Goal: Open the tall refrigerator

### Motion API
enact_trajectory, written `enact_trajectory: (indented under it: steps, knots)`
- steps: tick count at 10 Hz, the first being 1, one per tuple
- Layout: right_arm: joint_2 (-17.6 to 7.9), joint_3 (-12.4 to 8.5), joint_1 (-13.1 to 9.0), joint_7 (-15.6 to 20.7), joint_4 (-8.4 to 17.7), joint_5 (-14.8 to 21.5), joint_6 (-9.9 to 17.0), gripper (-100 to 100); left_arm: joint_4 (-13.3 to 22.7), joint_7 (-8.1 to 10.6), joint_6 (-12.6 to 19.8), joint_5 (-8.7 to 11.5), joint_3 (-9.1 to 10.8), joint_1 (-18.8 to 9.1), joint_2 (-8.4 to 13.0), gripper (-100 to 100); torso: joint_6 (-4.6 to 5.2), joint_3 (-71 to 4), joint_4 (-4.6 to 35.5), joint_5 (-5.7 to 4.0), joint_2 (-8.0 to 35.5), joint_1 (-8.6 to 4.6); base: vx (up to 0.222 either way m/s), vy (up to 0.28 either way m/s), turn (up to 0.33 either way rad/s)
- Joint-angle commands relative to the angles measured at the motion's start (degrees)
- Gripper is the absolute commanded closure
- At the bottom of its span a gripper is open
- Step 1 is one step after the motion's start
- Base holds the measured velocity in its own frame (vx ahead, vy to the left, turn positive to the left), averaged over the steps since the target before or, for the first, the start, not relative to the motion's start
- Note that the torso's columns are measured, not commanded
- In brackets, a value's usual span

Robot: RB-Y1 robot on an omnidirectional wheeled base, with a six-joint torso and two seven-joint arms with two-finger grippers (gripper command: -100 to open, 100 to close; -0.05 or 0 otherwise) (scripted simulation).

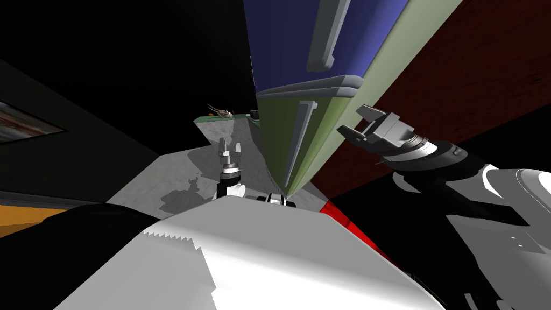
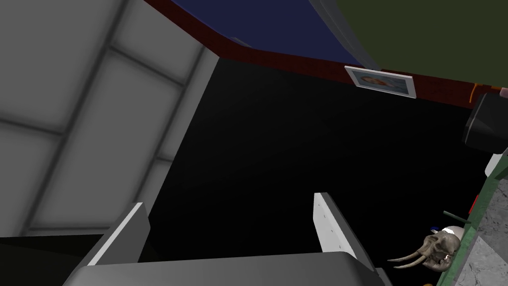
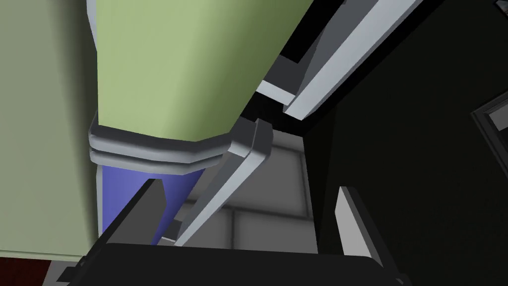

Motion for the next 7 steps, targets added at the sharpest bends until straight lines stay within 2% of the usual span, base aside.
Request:
enact_trajectory:
  steps: [1,2,3,4,5,7]
  knots:
    - [-3.46,-1.4,-1.34,0.56,0.8,1.88,-0.71,-100,0.0,0.0,0.0,0.0,0.0,0.0,0.0,0,0.01,-0.02,0.0,0.01,-0.04,0.02,0.039,0.039,-0.036]
    - [-5.75,-2.65,-2.5,1.04,1.59,3.48,-1.38,-100,0.0,0.0,0.0,0.0,0.0,0.0,0.0,0,-0.01,-0.02,-0.01,0.01,-0.03,0.0,0.037,0.042,-0.069]
    - [-6.24,-2.65,-2.5,1.04,1.59,3.48,-1.38,-100,0.0,0.0,0.0,0.0,0.0,0.0,0.0,0,0.01,-0.02,0.0,0.01,-0.02,0.02,0.037,0.041,-0.036]
    - [-8.51,-3.88,-3.65,1.52,2.39,5.07,-2.03,-100,0.0,0.0,0.0,0.0,0.0,0.0,0.0,0,0.0,-0.01,0.0,0.01,-0.02,0.01,0.046,0.047,-0.065]
    - [-8.98,-3.88,-3.65,1.52,2.39,5.07,-2.03,-100,0.0,0.0,0.0,0.0,0.0,0.0,0.0,0,0.01,-0.03,-0.01,0.02,-0.05,0.03,0.034,0.04,-0.039]
    - [-13.09,-6.26,-5.87,2.45,3.98,8.13,-3.3,-100,0.0,0.0,0.0,0.0,0.0,0.0,0.0,0,0.01,-0.01,0.01,0.02,0.0,0.03,0.042,0.062,-0.074]
